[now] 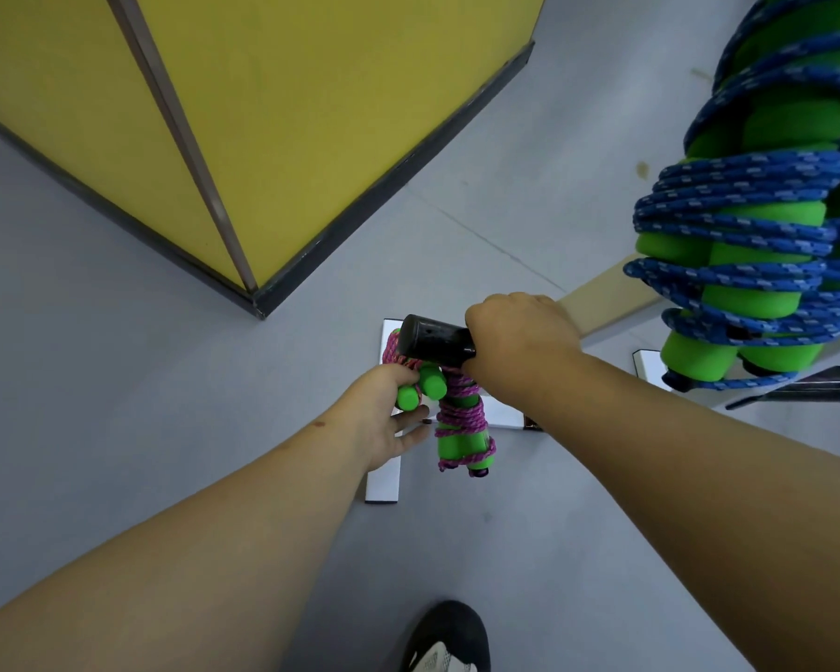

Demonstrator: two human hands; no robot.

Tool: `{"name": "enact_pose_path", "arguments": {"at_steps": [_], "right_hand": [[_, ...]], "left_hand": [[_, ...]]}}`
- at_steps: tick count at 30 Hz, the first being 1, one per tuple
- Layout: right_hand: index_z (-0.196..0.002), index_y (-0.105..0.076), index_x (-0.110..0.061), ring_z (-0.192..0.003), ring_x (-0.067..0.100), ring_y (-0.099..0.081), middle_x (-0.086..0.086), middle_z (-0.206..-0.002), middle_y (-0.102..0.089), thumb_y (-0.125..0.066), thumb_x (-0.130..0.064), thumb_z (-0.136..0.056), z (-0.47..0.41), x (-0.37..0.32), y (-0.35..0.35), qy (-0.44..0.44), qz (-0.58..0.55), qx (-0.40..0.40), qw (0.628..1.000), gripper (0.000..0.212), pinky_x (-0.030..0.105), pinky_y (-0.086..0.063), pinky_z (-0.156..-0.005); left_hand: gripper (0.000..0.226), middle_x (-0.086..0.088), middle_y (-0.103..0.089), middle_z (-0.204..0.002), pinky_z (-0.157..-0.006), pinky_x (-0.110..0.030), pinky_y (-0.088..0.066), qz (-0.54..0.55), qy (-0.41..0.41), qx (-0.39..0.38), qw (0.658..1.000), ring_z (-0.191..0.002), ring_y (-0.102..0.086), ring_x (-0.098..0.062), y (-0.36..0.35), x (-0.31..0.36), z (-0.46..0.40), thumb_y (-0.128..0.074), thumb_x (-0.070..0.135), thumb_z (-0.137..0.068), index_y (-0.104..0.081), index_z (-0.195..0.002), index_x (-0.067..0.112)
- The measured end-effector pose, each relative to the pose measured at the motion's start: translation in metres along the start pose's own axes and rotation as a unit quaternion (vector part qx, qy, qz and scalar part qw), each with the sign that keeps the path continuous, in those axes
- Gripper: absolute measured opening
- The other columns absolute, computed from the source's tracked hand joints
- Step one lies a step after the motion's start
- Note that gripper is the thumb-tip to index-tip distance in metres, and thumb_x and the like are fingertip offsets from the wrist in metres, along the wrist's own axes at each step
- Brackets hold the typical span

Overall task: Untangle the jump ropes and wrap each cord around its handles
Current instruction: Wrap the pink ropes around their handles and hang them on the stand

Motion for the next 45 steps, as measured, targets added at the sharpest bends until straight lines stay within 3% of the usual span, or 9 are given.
{"name": "enact_pose_path", "arguments": {"at_steps": [4, 8, 12, 17, 27, 34, 37, 41, 45], "right_hand": [[-0.079, -0.046, -0.021, -0.075, 0.024, -0.047, -0.002, -0.073, -0.043, -0.069, -0.027, -0.086, -0.001, 0.0, 0.002, -0.007, -0.014, -0.016, 1.0, 0.024, 0.034, -0.032, -0.071], [-0.077, -0.044, -0.022, -0.067, 0.02, -0.045, -0.002, -0.074, -0.045, -0.069, -0.024, -0.086, -0.005, 0.001, 0.001, -0.005, -0.01, -0.026, 1.0, 0.026, 0.034, -0.031, -0.067], [-0.085, -0.047, -0.022, -0.066, 0.02, -0.047, -0.003, -0.076, -0.046, -0.067, -0.025, -0.089, -0.005, 0.001, -0.002, 0.015, 0.002, -0.036, 0.999, 0.02, 0.035, -0.034, -0.066], [-0.087, -0.048, -0.021, -0.058, 0.016, -0.04, -0.002, -0.075, -0.044, -0.069, -0.024, -0.088, -0.008, 0.001, -0.003, 0.017, 0.003, -0.035, 0.999, 0.021, 0.034, -0.033, -0.063], [-0.09, -0.05, -0.021, -0.072, 0.022, -0.054, -0.001, -0.077, -0.046, -0.073, -0.023, -0.083, -0.012, 0.0, -0.003, 0.022, -0.01, -0.034, 0.999, 0.023, 0.033, -0.037, -0.06], [-0.092, -0.05, -0.021, -0.076, 0.024, -0.055, -0.001, -0.081, -0.049, -0.069, -0.026, -0.085, -0.008, -0.001, -0.003, 0.024, -0.029, -0.025, 0.999, 0.021, 0.034, -0.039, -0.065], [-0.098, -0.058, -0.022, -0.083, 0.024, -0.059, -0.001, -0.088, -0.06, -0.068, -0.023, -0.082, -0.008, -0.005, -0.007, 0.009, -0.117, -0.016, 0.993, 0.019, 0.035, -0.046, -0.068], [-0.115, -0.069, -0.026, -0.101, 0.023, -0.064, 0.0, -0.108, -0.071, -0.07, -0.016, -0.082, -0.006, -0.018, -0.007, -0.003, -0.305, 0.021, 0.952, 0.034, 0.04, -0.055, -0.086], [-0.112, -0.075, -0.019, -0.088, 0.015, -0.067, -0.004, -0.102, -0.071, -0.062, 0.002, -0.085, -0.001, -0.046, 0.016, -0.007, -0.501, 0.063, 0.863, 0.036, 0.035, -0.058, -0.087]], "left_hand": [[0.032, -0.01, -0.065, -0.097, -0.079, -0.041, -0.059, -0.009, 0.0, -0.012, 1.0, -0.094, -0.064, -0.027, 0.002, -0.006, -0.001, -0.056, 0.007, -0.098, -0.063, -0.129, 0.01], [0.052, -0.016, -0.069, -0.113, -0.092, -0.048, -0.058, 0.013, -0.028, -0.031, 0.999, -0.105, -0.069, -0.036, 0.006, -0.009, -0.003, -0.053, -0.013, -0.094, -0.052, -0.134, 0.02], [0.076, -0.017, -0.069, -0.118, -0.083, -0.049, -0.06, -0.03, -0.024, -0.06, 0.997, -0.102, -0.07, -0.036, 0.016, -0.016, 0.002, -0.053, -0.022, -0.088, -0.039, -0.142, 0.03], [0.057, -0.023, -0.07, -0.121, -0.087, -0.053, -0.058, -0.031, -0.006, -0.118, 0.993, -0.114, -0.067, -0.043, 0.017, -0.018, 0.011, -0.043, -0.025, -0.086, -0.058, -0.127, 0.012], [0.035, -0.014, -0.069, -0.089, -0.066, -0.037, -0.051, 0.043, 0.03, -0.056, 0.997, -0.081, -0.065, -0.03, 0.014, -0.017, 0.013, -0.037, -0.014, -0.081, -0.059, -0.101, 0.005], [0.039, -0.019, -0.07, -0.093, -0.069, -0.044, -0.061, 0.08, 0.003, -0.039, 0.996, -0.081, -0.07, -0.034, 0.009, -0.015, 0.024, -0.038, -0.01, -0.08, -0.06, -0.11, 0.001], [0.037, -0.023, -0.066, -0.096, -0.062, -0.045, -0.062, 0.11, -0.022, -0.002, 0.994, -0.078, -0.068, -0.037, 0.011, -0.006, 0.03, -0.034, -0.01, -0.082, -0.058, -0.11, -0.004], [0.045, -0.021, -0.062, -0.1, -0.074, -0.048, -0.06, 0.129, -0.078, 0.057, 0.987, -0.086, -0.065, -0.037, 0.028, 0.012, 0.033, -0.035, -0.008, -0.079, -0.056, -0.118, -0.001], [0.066, -0.024, -0.064, -0.115, -0.065, -0.046, -0.062, 0.097, -0.138, 0.079, 0.982, -0.095, -0.068, -0.037, 0.049, 0.04, 0.057, -0.042, -0.005, -0.066, -0.053, -0.131, 0.007]]}}
Point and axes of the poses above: each hand's wrist, its own z-axis away from the middle knuckle, its own y-axis out of the back of the hand, x = y × z, the point moved 1 cm from there along -z, towards the middle knuckle
